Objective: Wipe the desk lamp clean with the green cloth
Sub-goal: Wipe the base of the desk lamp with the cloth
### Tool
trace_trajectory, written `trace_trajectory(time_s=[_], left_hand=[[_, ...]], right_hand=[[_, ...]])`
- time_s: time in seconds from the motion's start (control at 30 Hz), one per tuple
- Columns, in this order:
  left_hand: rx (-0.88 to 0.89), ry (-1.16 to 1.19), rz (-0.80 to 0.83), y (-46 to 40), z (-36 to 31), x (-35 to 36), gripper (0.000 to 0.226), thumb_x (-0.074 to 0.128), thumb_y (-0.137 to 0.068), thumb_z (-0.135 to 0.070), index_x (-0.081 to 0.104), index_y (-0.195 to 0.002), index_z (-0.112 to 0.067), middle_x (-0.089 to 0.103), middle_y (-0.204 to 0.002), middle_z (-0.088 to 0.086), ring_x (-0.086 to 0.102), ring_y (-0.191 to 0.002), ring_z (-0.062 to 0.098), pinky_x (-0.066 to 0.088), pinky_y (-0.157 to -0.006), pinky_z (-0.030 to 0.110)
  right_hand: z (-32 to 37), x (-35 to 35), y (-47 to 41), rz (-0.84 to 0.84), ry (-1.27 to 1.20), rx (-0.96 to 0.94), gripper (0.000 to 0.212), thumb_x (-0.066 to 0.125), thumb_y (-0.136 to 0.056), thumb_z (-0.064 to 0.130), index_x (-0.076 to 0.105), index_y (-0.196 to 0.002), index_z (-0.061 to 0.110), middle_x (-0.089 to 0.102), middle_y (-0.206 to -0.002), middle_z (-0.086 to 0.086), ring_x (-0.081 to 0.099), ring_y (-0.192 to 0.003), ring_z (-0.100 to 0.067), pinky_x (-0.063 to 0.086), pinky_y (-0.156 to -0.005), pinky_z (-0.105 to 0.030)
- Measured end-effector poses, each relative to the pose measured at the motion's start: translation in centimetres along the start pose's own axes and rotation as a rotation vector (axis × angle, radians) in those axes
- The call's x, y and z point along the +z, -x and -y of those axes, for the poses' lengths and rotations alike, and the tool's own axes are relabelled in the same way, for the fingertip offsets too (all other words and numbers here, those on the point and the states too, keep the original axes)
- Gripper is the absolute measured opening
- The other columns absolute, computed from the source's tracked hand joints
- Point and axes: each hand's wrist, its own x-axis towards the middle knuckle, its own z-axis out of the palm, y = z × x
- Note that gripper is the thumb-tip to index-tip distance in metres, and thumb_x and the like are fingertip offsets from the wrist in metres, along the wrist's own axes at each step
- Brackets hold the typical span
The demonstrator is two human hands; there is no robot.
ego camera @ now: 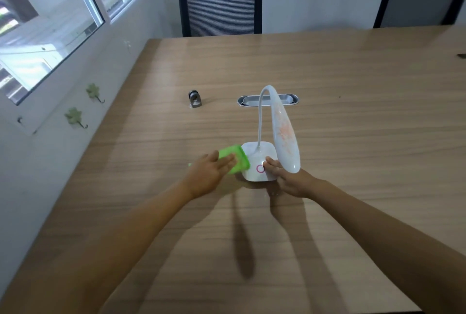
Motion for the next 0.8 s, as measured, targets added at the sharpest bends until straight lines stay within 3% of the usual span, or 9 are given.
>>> trace_trajectory(time_s=[0.1,0.17,0.2,0.27,0.33,0.43,0.57,0.7,0.8], left_hand=[[-0.247,0.076,0.071,-3.0,-1.1,-1.4,0.053,0.039,-0.078,-0.010,0.059,-0.127,-0.013,0.065,-0.128,0.004,0.054,-0.097,0.032,0.057,-0.071,0.033],[-0.278,0.074,0.208,-4.3,-2.4,-1.5,0.053,0.036,-0.091,-0.011,0.039,-0.144,-0.018,0.039,-0.152,-0.001,0.044,-0.125,0.035,0.042,-0.098,0.037],[-0.265,0.078,0.257,-4.3,-2.9,-1.2,0.054,0.034,-0.094,-0.012,0.032,-0.147,-0.021,0.031,-0.156,-0.004,0.037,-0.130,0.033,0.036,-0.102,0.037],[-0.172,0.123,0.242,-3.2,-2.9,-1.0,0.050,0.037,-0.093,-0.012,0.042,-0.142,-0.021,0.042,-0.150,-0.004,0.048,-0.120,0.035,0.043,-0.093,0.035],[-0.025,0.077,0.158,-1.4,-2.1,-0.9,0.048,0.040,-0.080,-0.015,0.068,-0.117,-0.023,0.068,-0.122,-0.007,0.066,-0.083,0.028,0.053,-0.068,0.027],[0.128,-0.027,0.082,1.3,-0.3,-0.3,0.046,0.038,-0.074,-0.018,0.074,-0.102,-0.025,0.075,-0.102,-0.008,0.062,-0.059,0.019,0.053,-0.057,0.021],[-0.048,0.047,-0.058,-0.4,0.8,-0.9,0.035,0.053,-0.077,-0.007,0.056,-0.111,-0.013,0.073,-0.097,0.009,0.057,-0.062,0.029,0.052,-0.057,0.029],[-0.216,0.125,-0.019,-4.5,-0.8,-0.5,0.040,0.071,-0.061,-0.005,0.067,-0.101,-0.002,0.072,-0.087,0.014,0.066,-0.070,0.034,0.058,-0.062,0.034],[-0.262,0.261,0.090,-4.6,-2.3,0.0,0.042,0.059,-0.072,-0.007,0.066,-0.112,0.005,0.069,-0.108,0.026,0.070,-0.094,0.037,0.056,-0.082,0.036]], right_hand=[[-0.3,0.1,-0.4,0.014,0.000,0.021,0.056,0.039,-0.091,0.004,0.030,-0.145,0.015,0.033,-0.153,-0.013,0.033,-0.138,-0.034,0.028,-0.115,-0.043],[-0.5,0.1,-0.7,0.029,-0.005,0.039,0.055,0.040,-0.090,0.006,0.033,-0.144,0.015,0.036,-0.151,-0.015,0.036,-0.136,-0.035,0.031,-0.113,-0.045],[-0.6,0.1,-0.7,0.034,-0.006,0.044,0.054,0.041,-0.090,0.006,0.035,-0.143,0.015,0.038,-0.149,-0.016,0.038,-0.135,-0.036,0.032,-0.112,-0.046],[-0.8,0.2,-0.9,0.028,-0.011,0.040,0.052,0.042,-0.090,0.005,0.039,-0.141,0.016,0.041,-0.147,-0.017,0.040,-0.134,-0.036,0.033,-0.111,-0.047],[-0.8,0.2,-0.9,0.029,-0.006,0.027,0.052,0.041,-0.090,0.004,0.040,-0.140,0.016,0.041,-0.147,-0.017,0.039,-0.134,-0.037,0.032,-0.111,-0.047],[-0.7,0.1,-0.9,0.044,-0.002,0.015,0.052,0.040,-0.090,0.006,0.039,-0.141,0.018,0.039,-0.149,-0.017,0.038,-0.135,-0.037,0.031,-0.112,-0.047],[-0.6,0.2,-0.8,0.028,-0.023,-0.005,0.051,0.040,-0.091,0.003,0.040,-0.140,0.016,0.035,-0.152,-0.014,0.034,-0.138,-0.034,0.027,-0.115,-0.044],[-0.8,0.1,-1.0,0.024,-0.046,0.000,0.048,0.047,-0.092,0.011,0.043,-0.139,0.017,0.036,-0.152,-0.011,0.035,-0.137,-0.033,0.028,-0.115,-0.042],[-0.9,0.1,-1.0,0.029,-0.027,-0.023,0.049,0.049,-0.090,0.011,0.043,-0.139,0.016,0.037,-0.151,-0.014,0.036,-0.136,-0.034,0.029,-0.114,-0.045]])
